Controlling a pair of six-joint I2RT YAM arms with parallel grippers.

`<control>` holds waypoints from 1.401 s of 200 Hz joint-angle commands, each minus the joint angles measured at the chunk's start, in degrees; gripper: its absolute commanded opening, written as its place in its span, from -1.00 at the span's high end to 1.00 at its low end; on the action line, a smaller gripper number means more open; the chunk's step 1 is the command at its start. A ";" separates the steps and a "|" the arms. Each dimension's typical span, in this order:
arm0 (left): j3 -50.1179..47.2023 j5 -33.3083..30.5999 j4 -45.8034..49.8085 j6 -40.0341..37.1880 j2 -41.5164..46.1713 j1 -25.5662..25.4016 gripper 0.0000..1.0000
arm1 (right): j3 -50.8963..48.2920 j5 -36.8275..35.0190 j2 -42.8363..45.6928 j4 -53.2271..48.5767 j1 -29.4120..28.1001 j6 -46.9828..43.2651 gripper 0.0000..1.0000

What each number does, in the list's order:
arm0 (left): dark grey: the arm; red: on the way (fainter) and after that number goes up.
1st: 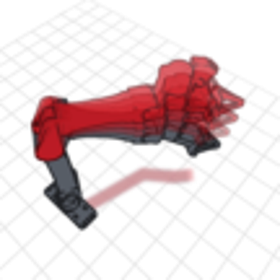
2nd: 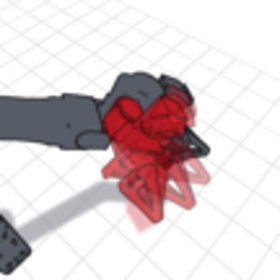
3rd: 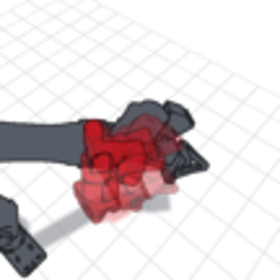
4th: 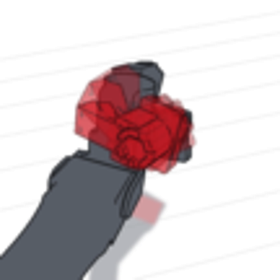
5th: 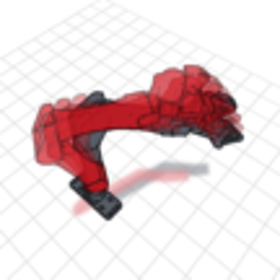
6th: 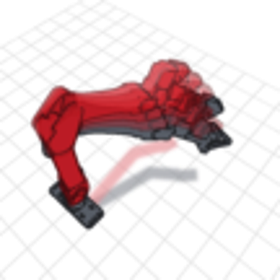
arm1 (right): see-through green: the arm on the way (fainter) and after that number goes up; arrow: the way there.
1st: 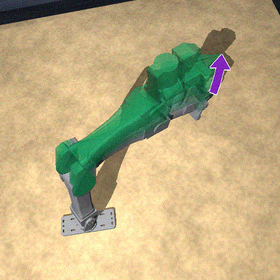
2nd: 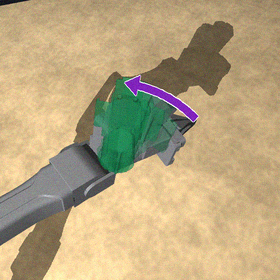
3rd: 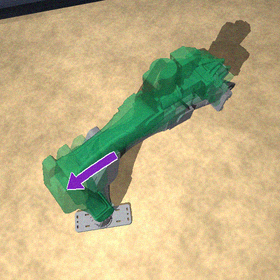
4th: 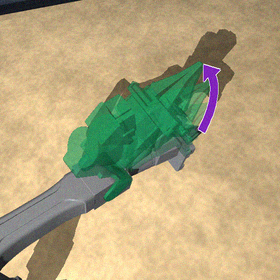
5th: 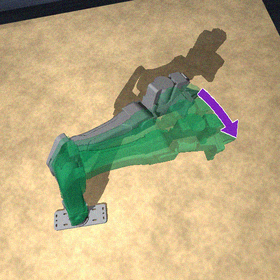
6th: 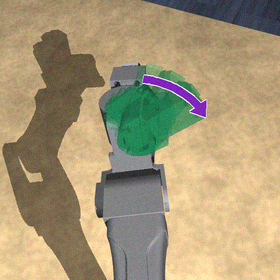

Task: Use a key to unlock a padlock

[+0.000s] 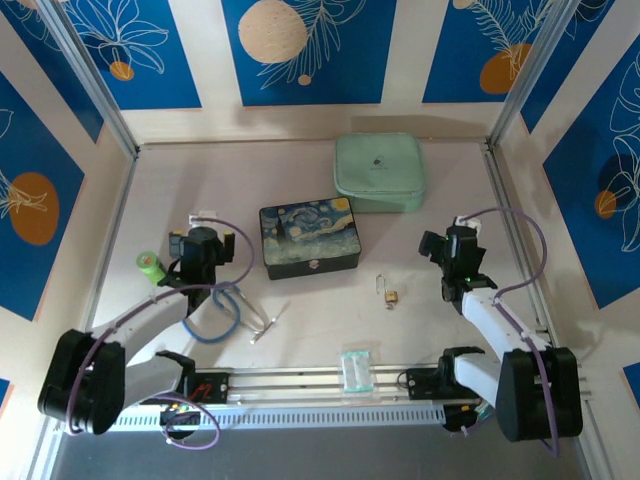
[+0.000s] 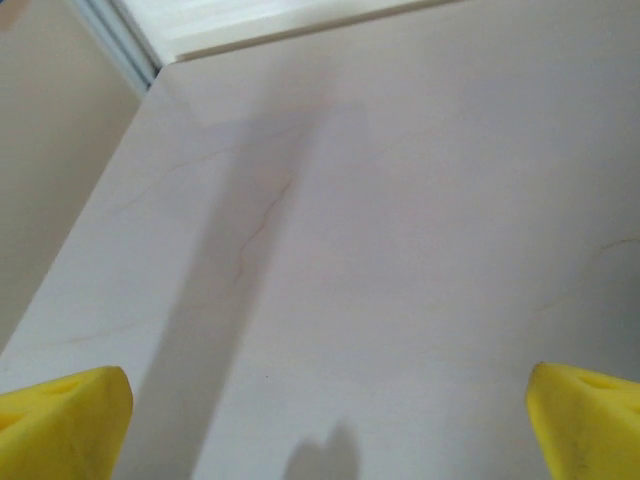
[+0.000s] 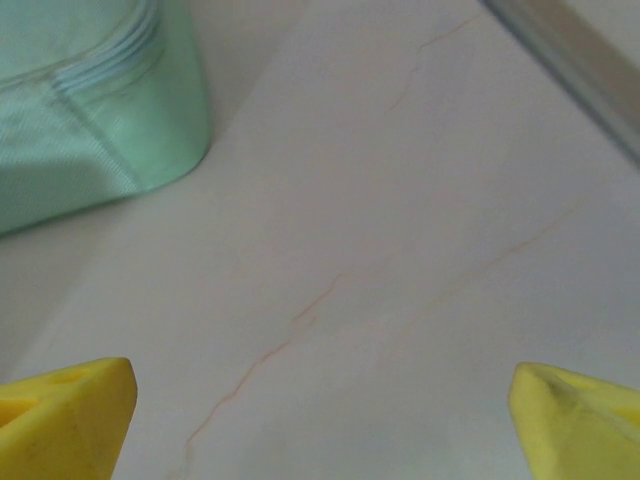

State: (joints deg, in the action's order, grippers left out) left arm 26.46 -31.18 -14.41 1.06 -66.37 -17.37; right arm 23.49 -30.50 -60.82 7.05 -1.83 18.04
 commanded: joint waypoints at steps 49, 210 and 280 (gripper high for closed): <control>-3.44 11.86 -22.77 -4.49 -11.73 10.88 -1.00 | 0.05 5.41 -16.02 29.10 -0.60 -9.69 -0.98; -5.65 25.58 -41.28 -2.11 -23.56 14.12 -1.00 | -0.90 12.05 -26.41 42.07 -0.72 -10.21 -0.99; -5.52 21.95 -40.81 -2.97 -23.44 12.62 -1.00 | -0.75 12.33 -26.44 41.73 -0.60 -10.07 -0.99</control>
State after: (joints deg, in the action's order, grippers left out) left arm 20.21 -8.23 -52.64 -1.63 -89.56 -4.32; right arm 22.02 -17.58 -86.91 46.94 -2.28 8.34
